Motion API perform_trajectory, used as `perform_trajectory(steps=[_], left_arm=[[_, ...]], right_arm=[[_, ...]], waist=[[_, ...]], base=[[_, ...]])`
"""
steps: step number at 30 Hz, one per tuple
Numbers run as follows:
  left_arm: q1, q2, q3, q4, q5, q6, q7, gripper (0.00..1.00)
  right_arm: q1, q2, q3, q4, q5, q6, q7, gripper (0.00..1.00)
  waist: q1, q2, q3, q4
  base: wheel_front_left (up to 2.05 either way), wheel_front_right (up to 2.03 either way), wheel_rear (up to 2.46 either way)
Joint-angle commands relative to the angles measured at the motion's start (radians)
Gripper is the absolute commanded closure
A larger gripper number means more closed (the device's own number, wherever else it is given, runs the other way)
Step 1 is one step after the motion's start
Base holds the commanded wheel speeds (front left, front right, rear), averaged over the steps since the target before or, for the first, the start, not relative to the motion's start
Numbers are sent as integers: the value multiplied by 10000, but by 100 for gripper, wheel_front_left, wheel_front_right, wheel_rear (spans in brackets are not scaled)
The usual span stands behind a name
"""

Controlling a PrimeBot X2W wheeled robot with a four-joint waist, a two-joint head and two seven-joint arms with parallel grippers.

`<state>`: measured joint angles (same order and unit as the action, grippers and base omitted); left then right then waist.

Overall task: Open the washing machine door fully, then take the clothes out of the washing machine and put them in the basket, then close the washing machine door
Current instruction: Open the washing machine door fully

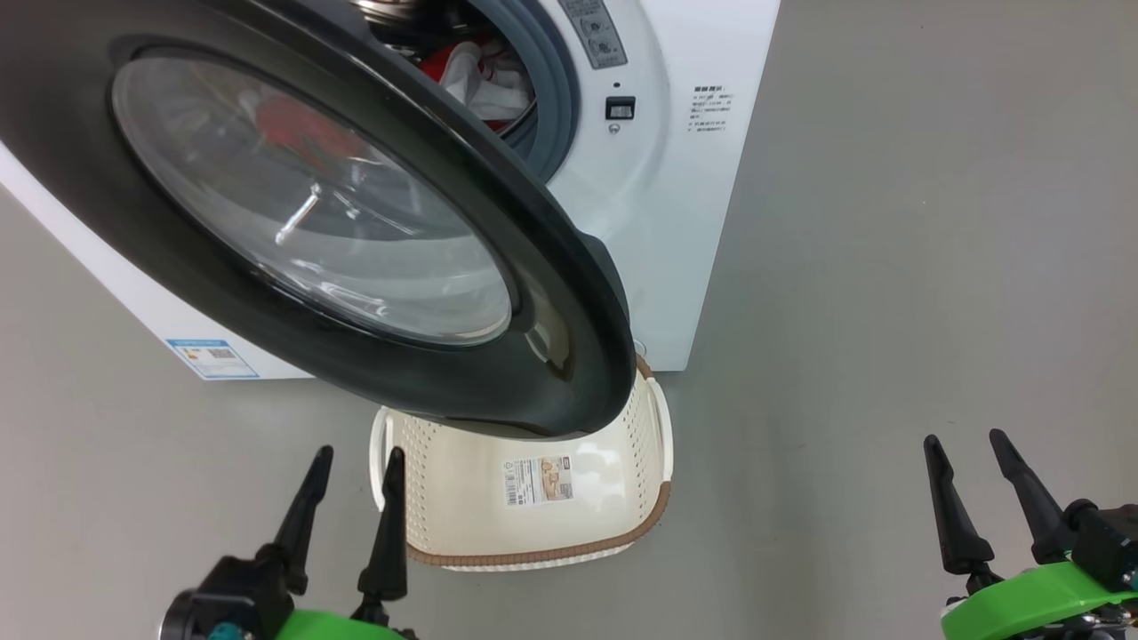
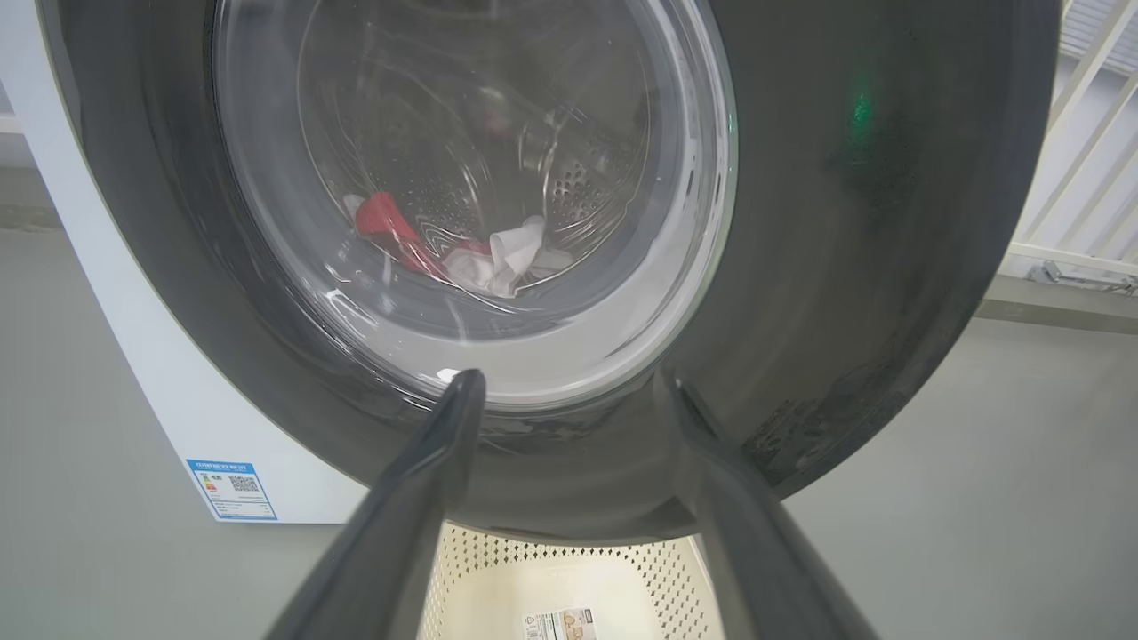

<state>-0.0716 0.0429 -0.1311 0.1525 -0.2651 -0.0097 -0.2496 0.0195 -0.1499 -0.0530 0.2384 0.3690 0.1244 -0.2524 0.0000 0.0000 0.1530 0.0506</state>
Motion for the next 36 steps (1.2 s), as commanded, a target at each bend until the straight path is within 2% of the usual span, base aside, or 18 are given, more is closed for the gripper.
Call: perform_trajectory(steps=[1, 7, 8, 9, 10, 11, 16, 21, 31, 36], left_arm=[[81, 73, 278, -243, -21, -54, -122, 0], [137, 73, 264, -247, -37, -39, -122, 0], [144, 73, 257, -248, -40, -40, -122, 0], [146, 73, 249, -250, -46, -41, -122, 0], [143, 73, 239, -252, -52, -42, -122, 0], [139, 73, 228, -252, -62, -41, -122, 0], [117, 73, 143, -253, -128, -16, -122, 0], [120, 73, 23, -275, -190, 26, -122, 0], [11, 73, -299, -283, -329, 63, -122, 0], [-61, 73, -486, -289, -432, 111, -122, 0]], right_arm=[[9, -191, 241, -232, -16, 63, -93, 0], [-129, -184, 444, -368, 183, 63, -93, 0], [-166, -180, 540, -404, 312, 63, -93, 10], [-223, -199, 657, -456, 441, 63, -93, 53], [-291, -228, 789, -515, 577, 63, -93, 65], [-364, -263, 944, -557, 729, 63, -93, 99], [-847, -411, 1628, -831, 1686, 63, -93, 100], [-1596, -665, 2477, -1084, 3205, 63, -93, 100], [-3740, -1807, 5055, -1266, 7258, 63, -93, 100], [-4816, -2459, 6262, -1246, 8756, 63, -93, 100]], waist=[[0, 0, -14, 9], [0, 0, -52, 13], [0, 0, -52, 17], [0, 0, -47, 22], [0, 0, -42, 31], [0, 0, -44, 43], [0, 0, -47, 150], [0, 0, -31, 308], [0, 0, 150, 785], [0, 0, 355, 1014]], base=[[0, 0, 0], [0, 0, 0], [0, 0, 0], [0, 0, 0], [0, 0, 0], [0, 0, 0], [0, 0, 0], [0, 0, 0], [0, 0, 0], [0, 0, 0]])
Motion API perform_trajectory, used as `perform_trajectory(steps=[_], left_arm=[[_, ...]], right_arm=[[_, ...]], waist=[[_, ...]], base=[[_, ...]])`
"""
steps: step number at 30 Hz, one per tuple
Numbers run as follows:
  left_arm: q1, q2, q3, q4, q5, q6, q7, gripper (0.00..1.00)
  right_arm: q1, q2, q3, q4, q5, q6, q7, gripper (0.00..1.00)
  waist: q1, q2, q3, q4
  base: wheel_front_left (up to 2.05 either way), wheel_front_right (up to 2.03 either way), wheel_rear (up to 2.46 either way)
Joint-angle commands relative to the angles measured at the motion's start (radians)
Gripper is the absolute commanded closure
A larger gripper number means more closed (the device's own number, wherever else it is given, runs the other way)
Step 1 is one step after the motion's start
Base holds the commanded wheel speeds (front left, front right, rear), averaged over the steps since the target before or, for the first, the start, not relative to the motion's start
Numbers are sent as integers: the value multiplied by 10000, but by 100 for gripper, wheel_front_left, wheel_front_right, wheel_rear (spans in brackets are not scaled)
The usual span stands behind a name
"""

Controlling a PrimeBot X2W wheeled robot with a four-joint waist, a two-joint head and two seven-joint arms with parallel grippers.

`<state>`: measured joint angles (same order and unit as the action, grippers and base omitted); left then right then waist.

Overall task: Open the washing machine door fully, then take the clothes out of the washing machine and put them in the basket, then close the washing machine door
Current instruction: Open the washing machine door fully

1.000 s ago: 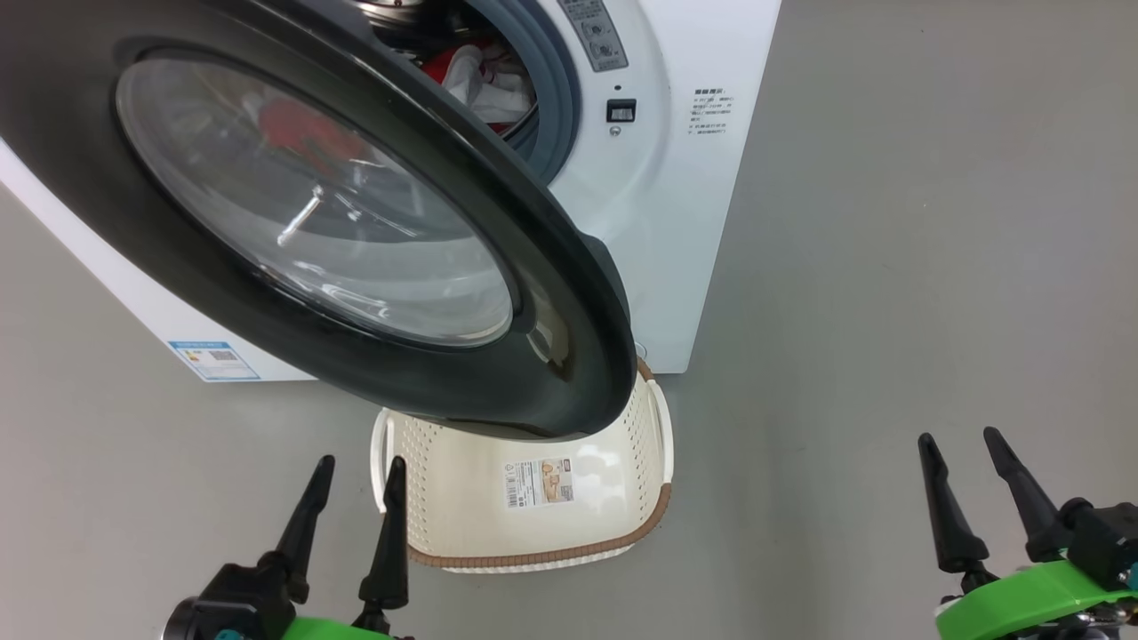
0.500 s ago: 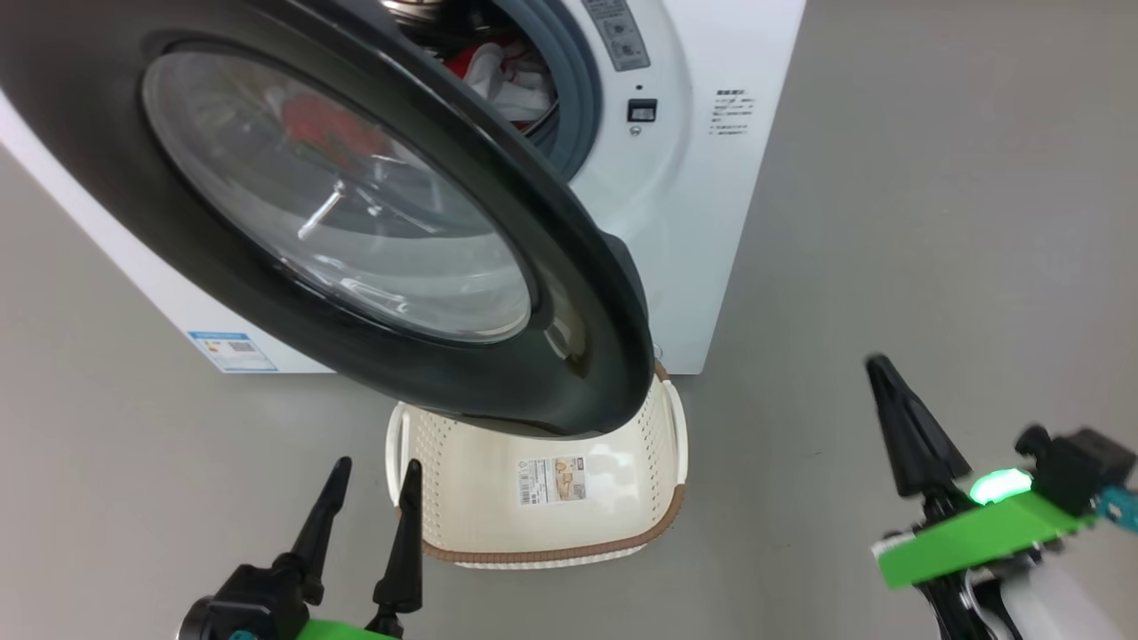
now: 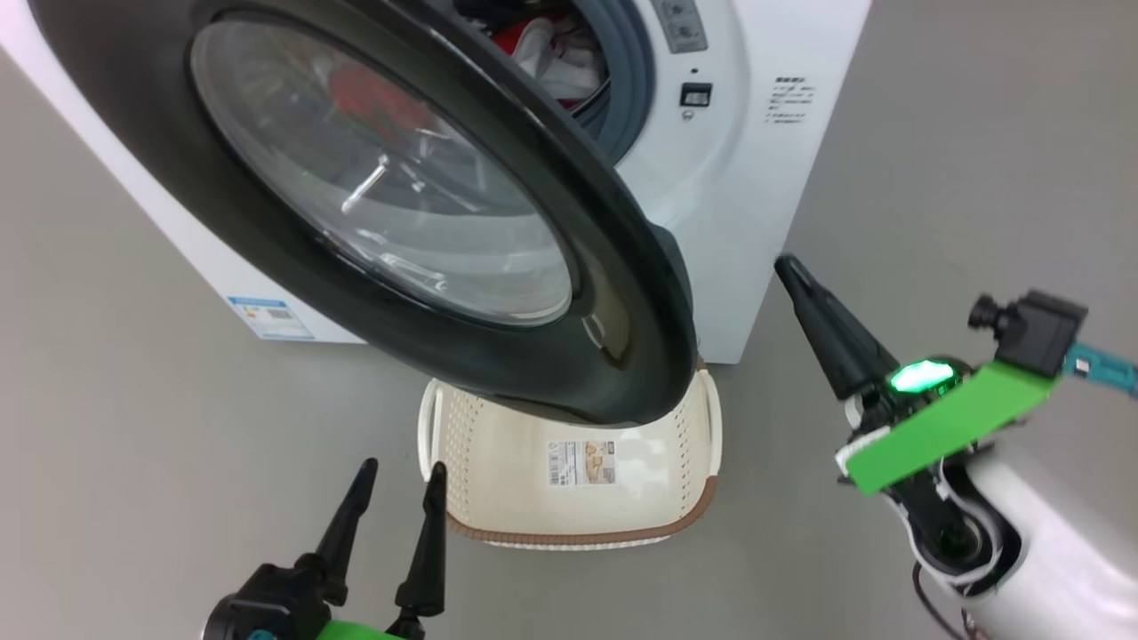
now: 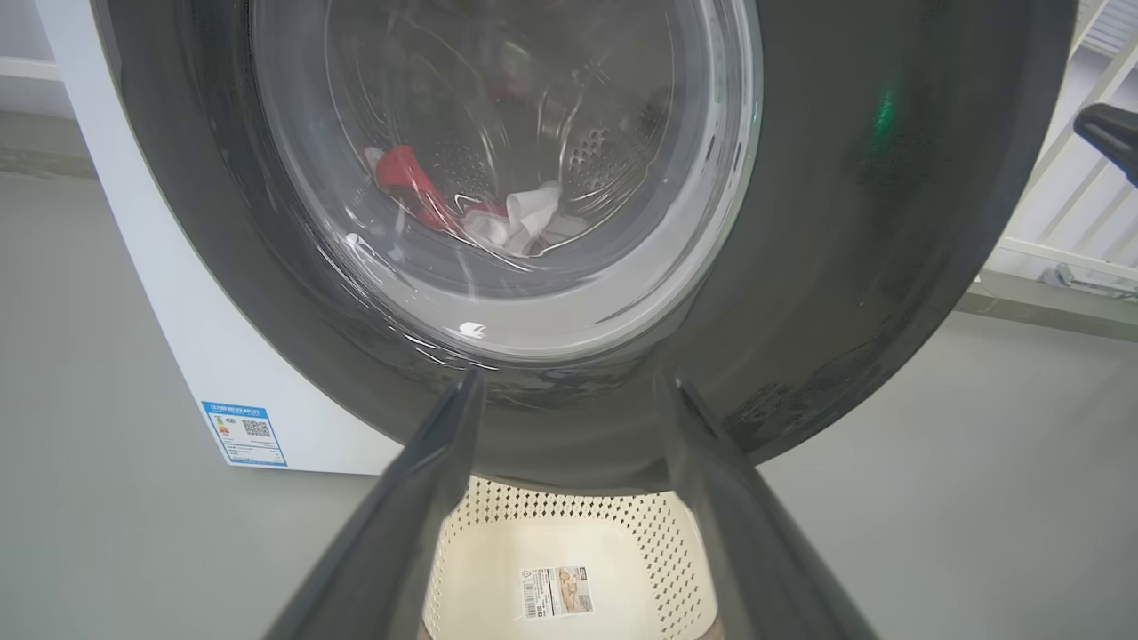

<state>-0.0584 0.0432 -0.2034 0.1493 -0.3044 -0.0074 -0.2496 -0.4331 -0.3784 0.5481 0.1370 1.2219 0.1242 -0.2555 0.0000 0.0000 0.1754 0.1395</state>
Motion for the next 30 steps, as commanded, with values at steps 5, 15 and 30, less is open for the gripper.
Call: perform_trajectory(steps=[5, 15, 30], left_arm=[[-326, 70, 113, -234, -107, 113, -122, 0], [-460, 70, -2, -267, -211, 164, -122, 0], [-622, 70, -195, -222, -358, 219, -122, 0]], right_arm=[[-1114, -660, 1143, -195, 1543, 65, -36, 100], [-1684, -1177, 1737, -252, 3546, 65, 1089, 100], [-1507, -783, 824, -215, 4469, 65, 3478, 100]], waist=[[0, 0, 332, 340], [0, 0, 551, 518], [0, 0, 656, 790]], base=[[0, 0, 0], [0, 0, 0], [0, 0, 0]])
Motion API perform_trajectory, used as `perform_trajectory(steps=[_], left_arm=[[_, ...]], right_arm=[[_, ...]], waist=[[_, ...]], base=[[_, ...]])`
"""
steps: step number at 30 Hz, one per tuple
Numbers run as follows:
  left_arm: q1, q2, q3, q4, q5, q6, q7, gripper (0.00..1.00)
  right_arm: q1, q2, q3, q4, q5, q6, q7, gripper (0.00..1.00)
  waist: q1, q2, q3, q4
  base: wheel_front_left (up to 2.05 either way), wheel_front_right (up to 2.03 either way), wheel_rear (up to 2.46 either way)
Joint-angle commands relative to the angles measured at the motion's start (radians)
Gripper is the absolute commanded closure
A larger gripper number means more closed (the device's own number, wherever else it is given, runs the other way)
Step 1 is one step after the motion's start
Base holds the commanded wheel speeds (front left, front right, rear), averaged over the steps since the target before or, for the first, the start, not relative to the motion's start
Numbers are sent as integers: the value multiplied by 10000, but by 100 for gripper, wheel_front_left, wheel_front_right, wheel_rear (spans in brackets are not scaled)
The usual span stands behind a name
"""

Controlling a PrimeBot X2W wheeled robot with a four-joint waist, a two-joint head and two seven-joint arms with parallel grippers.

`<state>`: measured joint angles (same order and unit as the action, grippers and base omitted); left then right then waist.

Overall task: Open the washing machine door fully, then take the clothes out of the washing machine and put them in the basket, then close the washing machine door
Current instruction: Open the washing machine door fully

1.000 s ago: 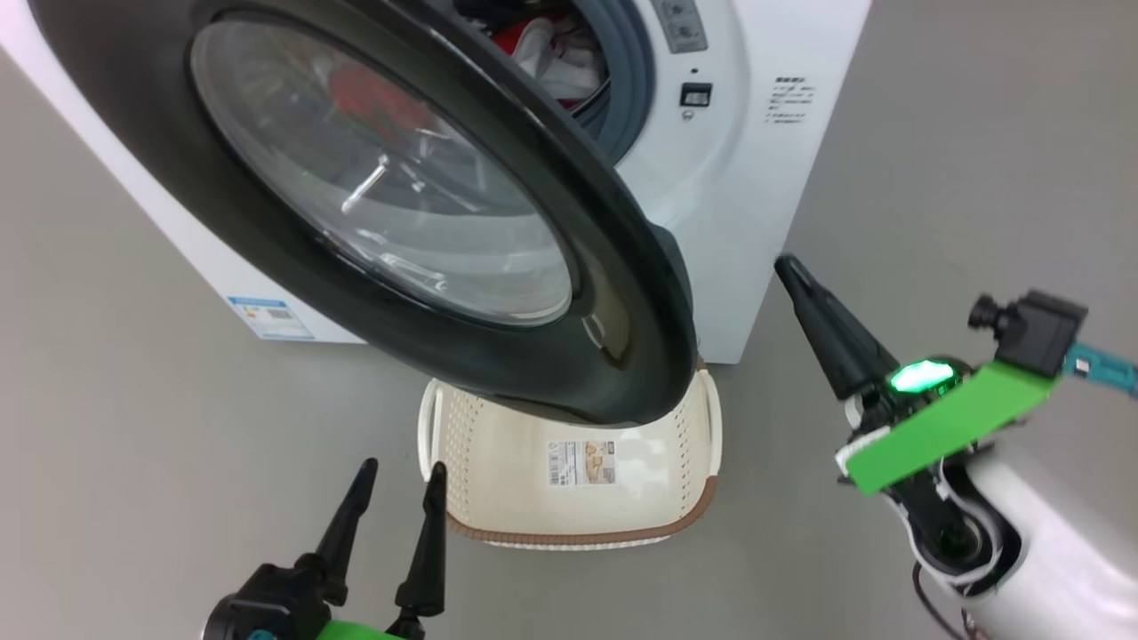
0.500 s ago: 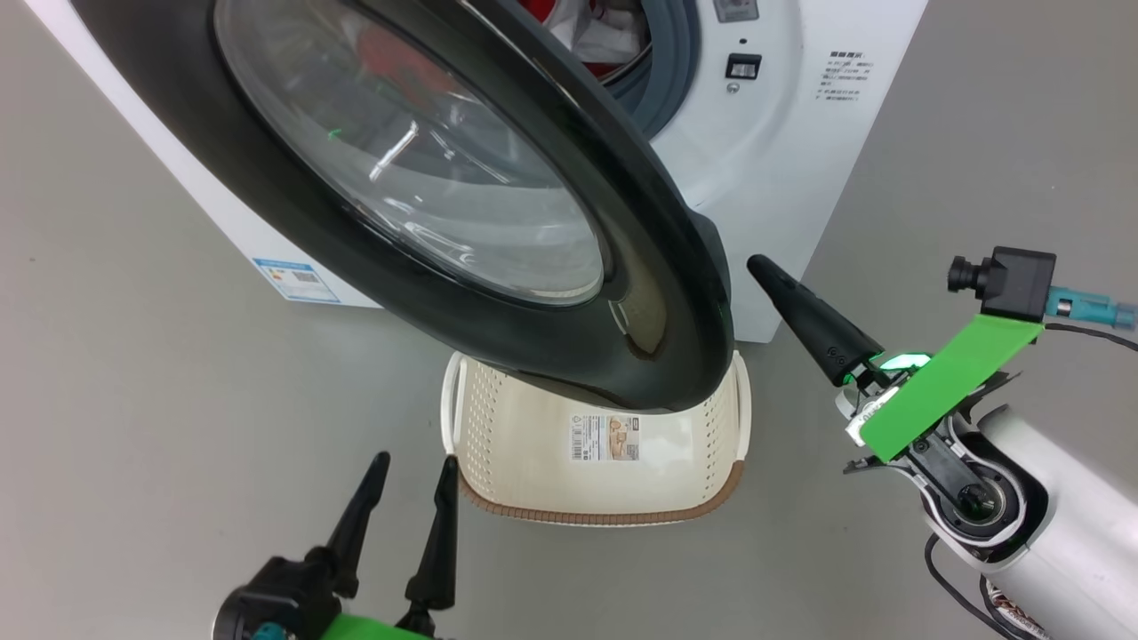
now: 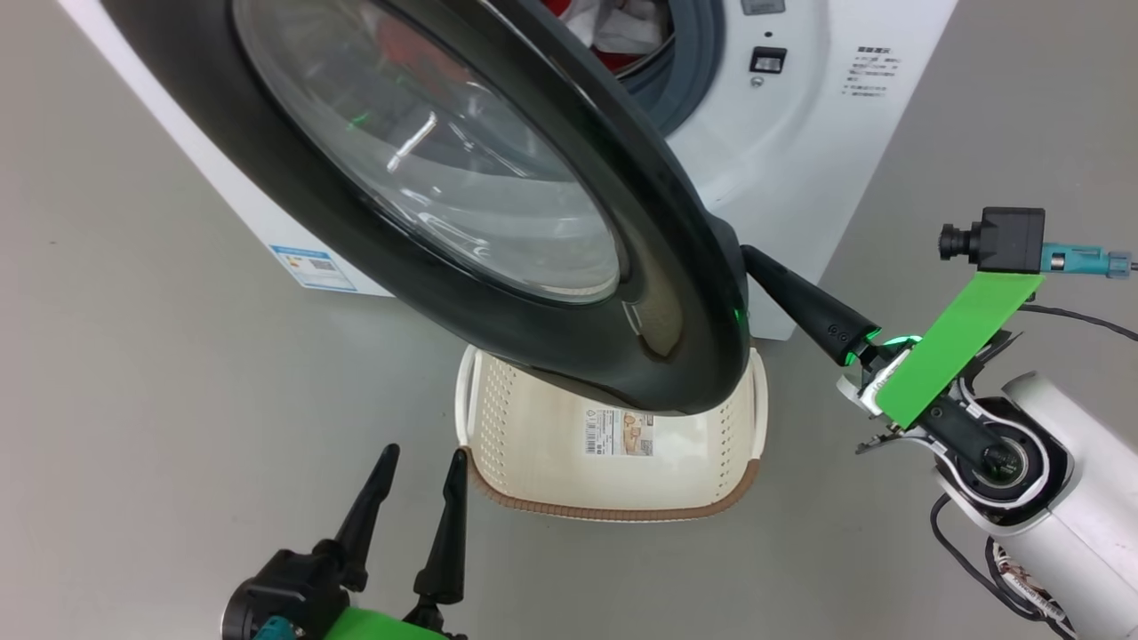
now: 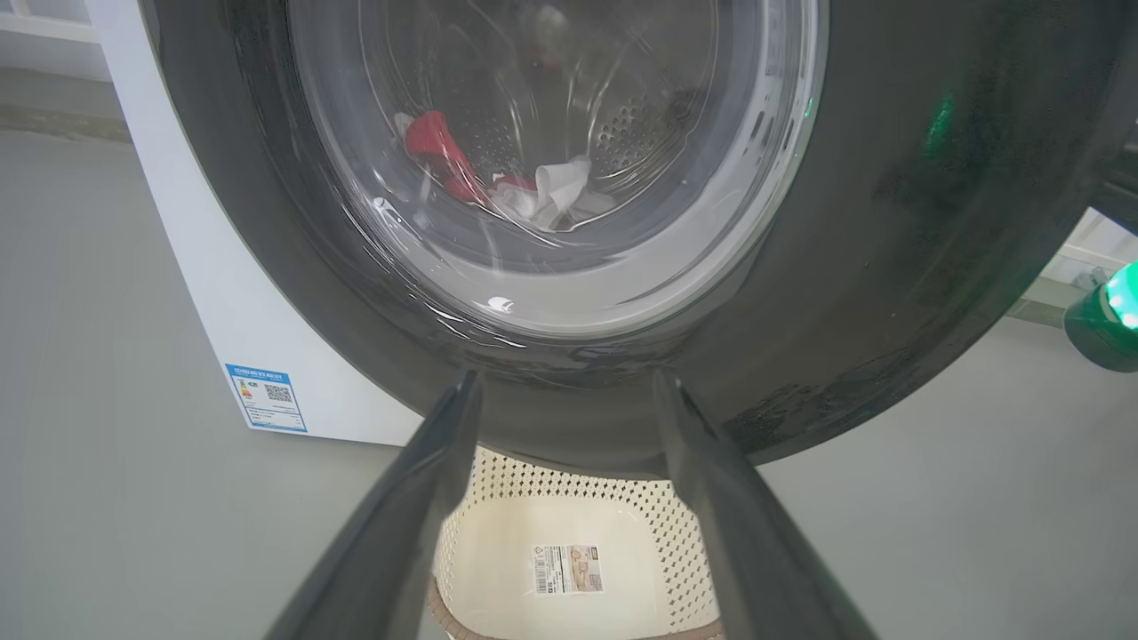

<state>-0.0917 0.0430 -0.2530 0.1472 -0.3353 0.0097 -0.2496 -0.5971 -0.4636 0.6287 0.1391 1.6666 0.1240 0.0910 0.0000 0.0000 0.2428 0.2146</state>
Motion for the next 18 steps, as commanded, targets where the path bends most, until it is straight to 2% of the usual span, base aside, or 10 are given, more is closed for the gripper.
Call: perform_trajectory(steps=[1, 8, 18], left_arm=[[-285, 72, 293, -196, -55, 49, -122, 0], [-132, 72, 287, -148, -66, 56, -122, 0], [271, 72, 335, -130, -33, 28, -122, 0]], right_arm=[[182, 100, -36, -228, 0, 67, 142, 100], [643, 451, -320, -321, -191, 67, 1025, 100], [1392, 903, -426, -576, -483, 67, 1615, 100]], waist=[[0, 0, -38, 86], [0, 0, -327, 453], [0, 0, -882, 1026]], base=[[0, 0, 0], [0, 0, 0], [0, 0, 0]])
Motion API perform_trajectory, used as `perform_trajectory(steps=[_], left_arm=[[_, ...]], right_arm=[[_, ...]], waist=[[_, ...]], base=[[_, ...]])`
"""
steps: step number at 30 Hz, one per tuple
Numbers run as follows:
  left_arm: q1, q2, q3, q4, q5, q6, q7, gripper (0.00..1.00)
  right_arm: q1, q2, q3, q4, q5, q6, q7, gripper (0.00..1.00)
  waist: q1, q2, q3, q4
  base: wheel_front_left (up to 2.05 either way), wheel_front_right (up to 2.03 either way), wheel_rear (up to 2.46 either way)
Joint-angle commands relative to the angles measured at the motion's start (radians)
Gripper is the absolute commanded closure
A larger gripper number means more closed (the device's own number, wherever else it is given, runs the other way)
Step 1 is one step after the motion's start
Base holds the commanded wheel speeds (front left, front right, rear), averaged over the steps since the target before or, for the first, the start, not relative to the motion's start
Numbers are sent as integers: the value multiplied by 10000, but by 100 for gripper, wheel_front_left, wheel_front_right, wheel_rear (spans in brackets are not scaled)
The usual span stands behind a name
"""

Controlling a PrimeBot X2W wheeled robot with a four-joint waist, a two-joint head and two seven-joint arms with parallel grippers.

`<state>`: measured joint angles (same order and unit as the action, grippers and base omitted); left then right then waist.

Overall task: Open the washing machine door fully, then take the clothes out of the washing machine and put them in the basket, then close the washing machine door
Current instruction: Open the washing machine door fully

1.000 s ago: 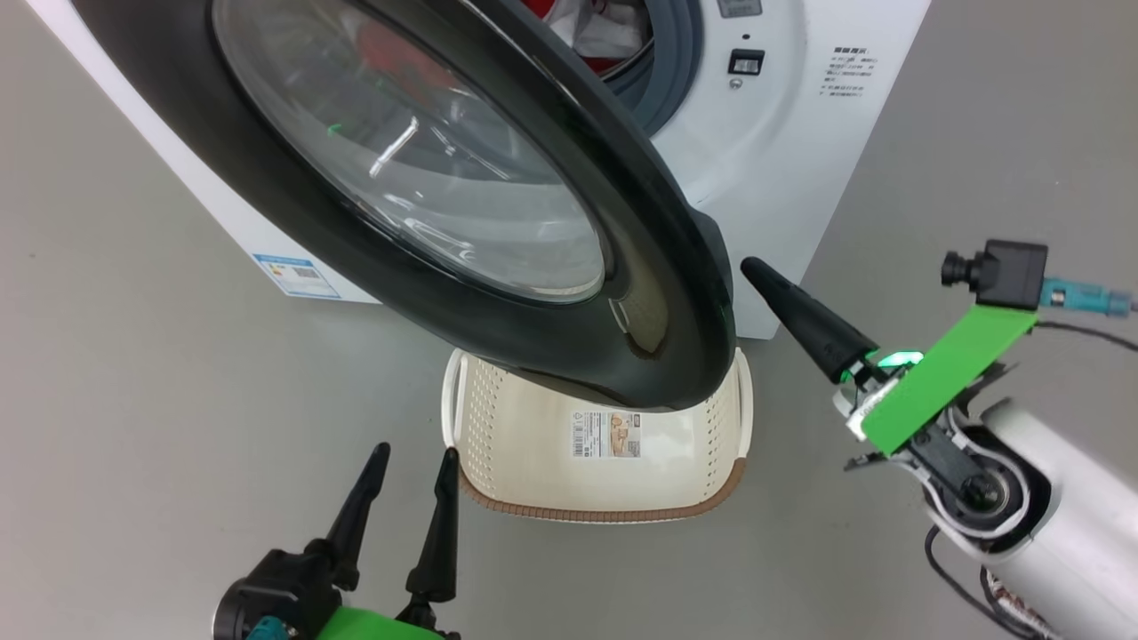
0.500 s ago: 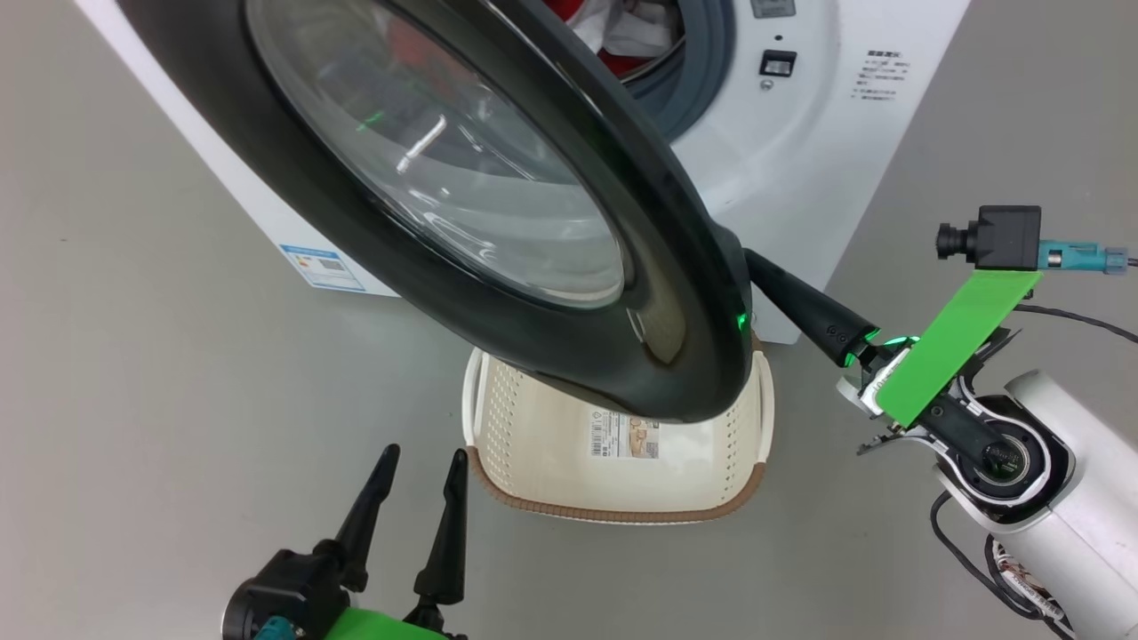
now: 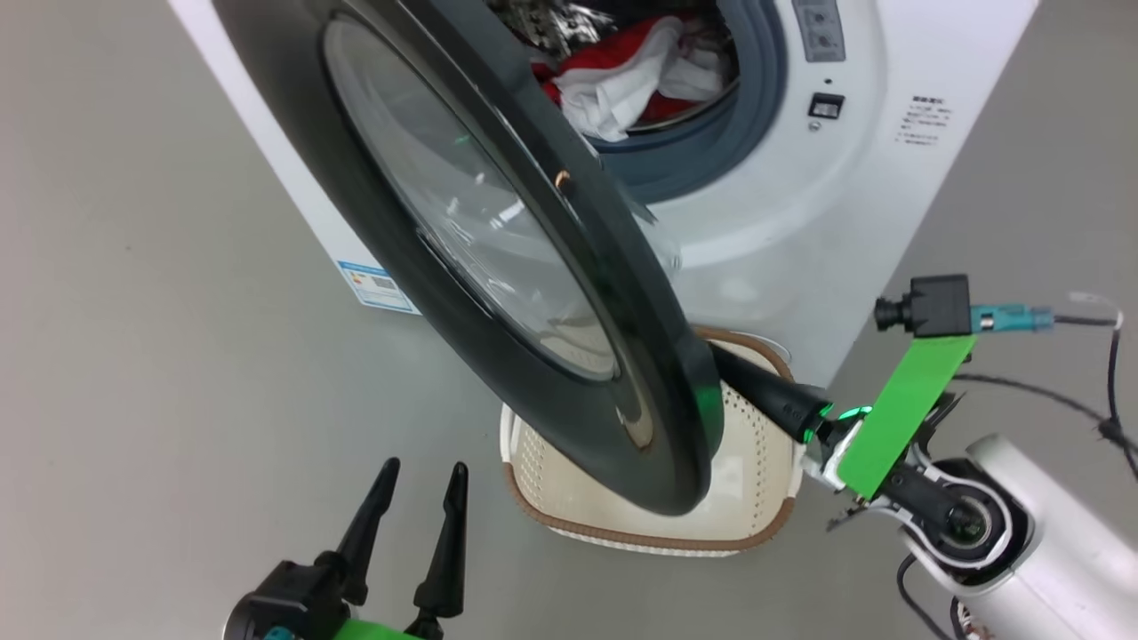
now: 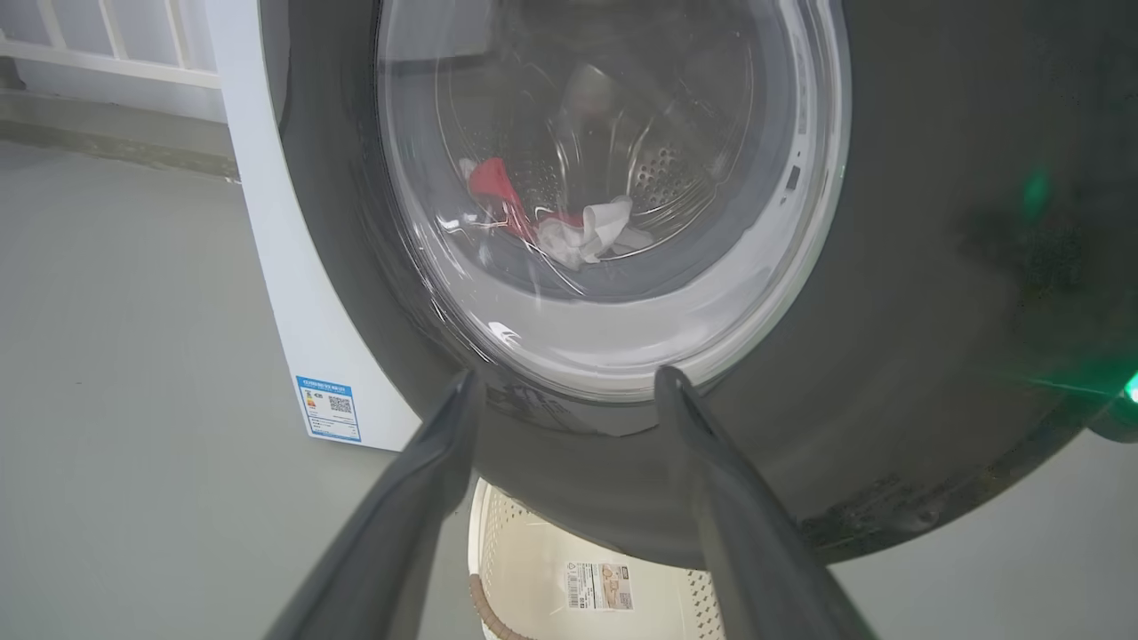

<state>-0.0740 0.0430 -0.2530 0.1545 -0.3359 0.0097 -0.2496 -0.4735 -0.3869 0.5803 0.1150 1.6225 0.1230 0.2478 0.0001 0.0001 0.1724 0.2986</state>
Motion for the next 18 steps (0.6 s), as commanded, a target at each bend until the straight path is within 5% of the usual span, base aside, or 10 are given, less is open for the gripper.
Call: perform_trajectory(steps=[1, 18], left_arm=[[136, 72, 334, -201, -23, 25, -122, 0], [638, 72, 399, -214, 71, 47, -122, 0]], right_arm=[[218, 185, 69, -351, -63, 77, 100, 100], [890, 953, 288, -432, -318, 77, 542, 100]], waist=[[0, -1, -224, 248], [0, -1, -924, 1339]], base=[[0, 0, 0], [0, 0, 0]])
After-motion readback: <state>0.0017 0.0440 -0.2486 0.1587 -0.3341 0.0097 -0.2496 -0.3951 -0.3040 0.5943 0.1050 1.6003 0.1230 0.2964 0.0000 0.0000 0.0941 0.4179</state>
